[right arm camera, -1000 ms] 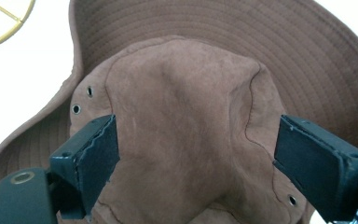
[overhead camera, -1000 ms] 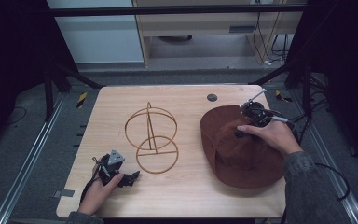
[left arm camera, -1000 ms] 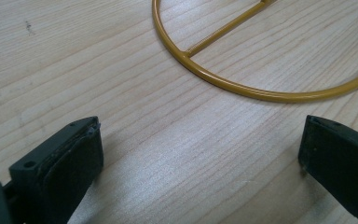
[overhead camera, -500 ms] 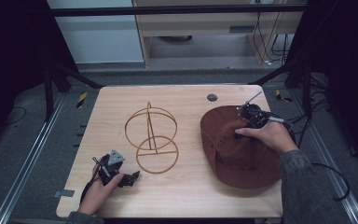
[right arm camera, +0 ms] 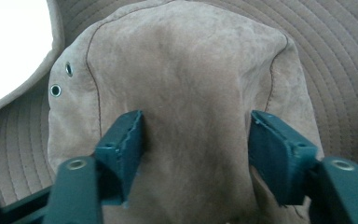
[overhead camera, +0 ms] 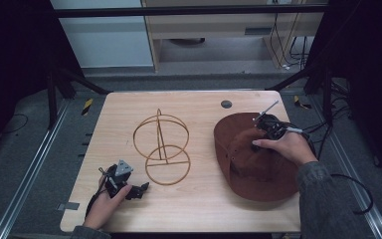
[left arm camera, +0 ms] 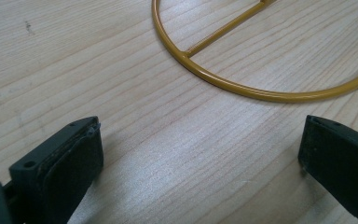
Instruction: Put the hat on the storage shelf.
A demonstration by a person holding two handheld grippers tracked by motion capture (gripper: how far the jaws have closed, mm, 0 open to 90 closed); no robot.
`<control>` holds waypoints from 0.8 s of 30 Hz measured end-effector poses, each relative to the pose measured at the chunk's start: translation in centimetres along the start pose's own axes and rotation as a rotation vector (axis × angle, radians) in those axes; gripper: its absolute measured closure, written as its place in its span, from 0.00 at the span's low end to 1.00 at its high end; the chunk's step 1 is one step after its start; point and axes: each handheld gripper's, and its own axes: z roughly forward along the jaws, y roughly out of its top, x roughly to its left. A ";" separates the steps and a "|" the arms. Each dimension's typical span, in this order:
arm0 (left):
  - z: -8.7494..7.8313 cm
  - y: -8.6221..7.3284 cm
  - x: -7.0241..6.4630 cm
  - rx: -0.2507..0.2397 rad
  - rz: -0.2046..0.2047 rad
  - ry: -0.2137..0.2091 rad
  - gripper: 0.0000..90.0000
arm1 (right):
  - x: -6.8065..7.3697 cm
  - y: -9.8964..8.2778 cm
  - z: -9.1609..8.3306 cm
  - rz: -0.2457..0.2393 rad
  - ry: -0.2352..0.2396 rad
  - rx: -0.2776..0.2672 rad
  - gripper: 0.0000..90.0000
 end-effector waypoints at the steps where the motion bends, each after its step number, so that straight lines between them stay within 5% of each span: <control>1: 0.0 0.0 0.0 0.000 0.000 0.000 0.00 | 0.1 0.0 0.0 -0.002 -0.001 0.003 0.43; 6: 0.0 0.0 0.0 -0.001 -0.001 0.000 0.00 | 0.1 0.0 0.3 -0.023 -0.007 0.020 0.62; 10: 0.0 0.0 0.0 0.003 0.003 0.000 0.00 | 0.0 -0.2 0.5 -0.035 0.004 0.034 0.90; 18: 0.0 0.0 0.0 0.002 0.004 -0.002 0.00 | 0.3 -0.1 -0.1 -0.060 0.038 0.016 0.98; 24: 0.0 0.0 0.0 0.000 0.002 -0.001 0.00 | 0.9 0.2 -2.3 -0.078 0.040 -0.008 0.99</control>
